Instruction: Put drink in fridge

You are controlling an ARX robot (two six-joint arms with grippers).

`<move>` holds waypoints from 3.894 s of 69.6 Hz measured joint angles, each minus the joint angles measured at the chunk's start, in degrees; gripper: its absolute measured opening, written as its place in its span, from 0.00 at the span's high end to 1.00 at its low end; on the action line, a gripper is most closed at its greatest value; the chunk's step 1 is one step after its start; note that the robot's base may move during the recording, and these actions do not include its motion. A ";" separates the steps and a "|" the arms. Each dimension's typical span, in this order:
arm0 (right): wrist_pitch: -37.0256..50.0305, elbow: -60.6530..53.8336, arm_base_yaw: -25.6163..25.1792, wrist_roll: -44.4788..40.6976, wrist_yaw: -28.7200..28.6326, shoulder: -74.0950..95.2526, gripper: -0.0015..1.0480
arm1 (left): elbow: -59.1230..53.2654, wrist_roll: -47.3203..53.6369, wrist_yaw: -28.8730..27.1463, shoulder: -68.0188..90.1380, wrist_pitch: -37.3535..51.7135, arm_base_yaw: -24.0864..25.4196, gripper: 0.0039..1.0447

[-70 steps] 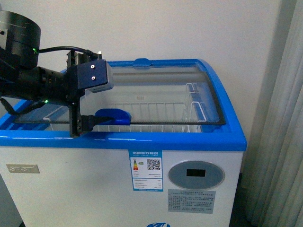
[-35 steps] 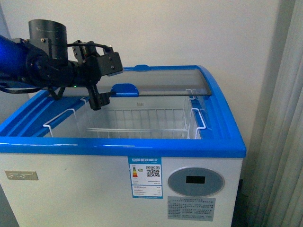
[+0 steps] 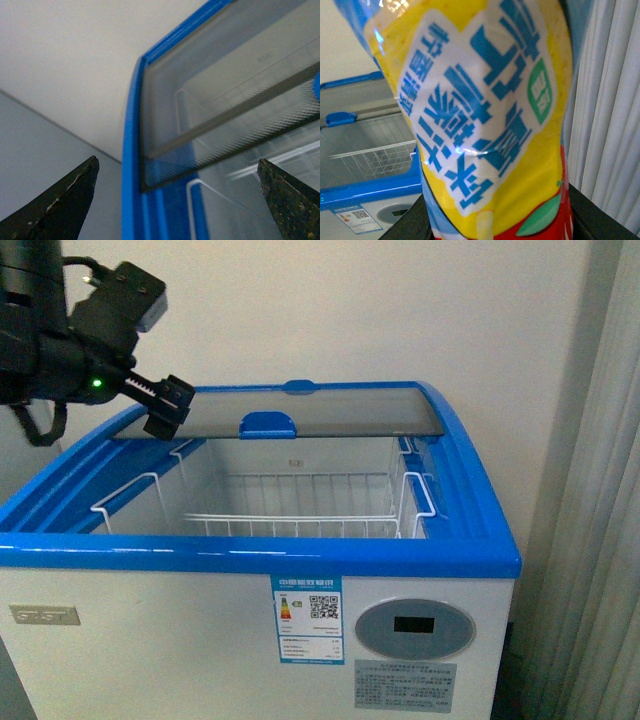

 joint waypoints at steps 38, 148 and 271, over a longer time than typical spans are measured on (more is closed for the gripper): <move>-24.65 14.43 -8.68 -31.61 -36.70 15.21 0.59 | -63.76 -28.04 -1.99 -45.35 25.97 1.16 0.79; -6.80 76.19 11.91 -76.91 -13.14 105.92 0.60 | -86.31 -28.57 2.95 -91.49 4.52 6.73 0.98; 10.84 -25.79 -9.94 -10.88 -23.76 -16.52 0.97 | -86.29 -28.61 2.95 -114.92 -19.06 6.73 0.98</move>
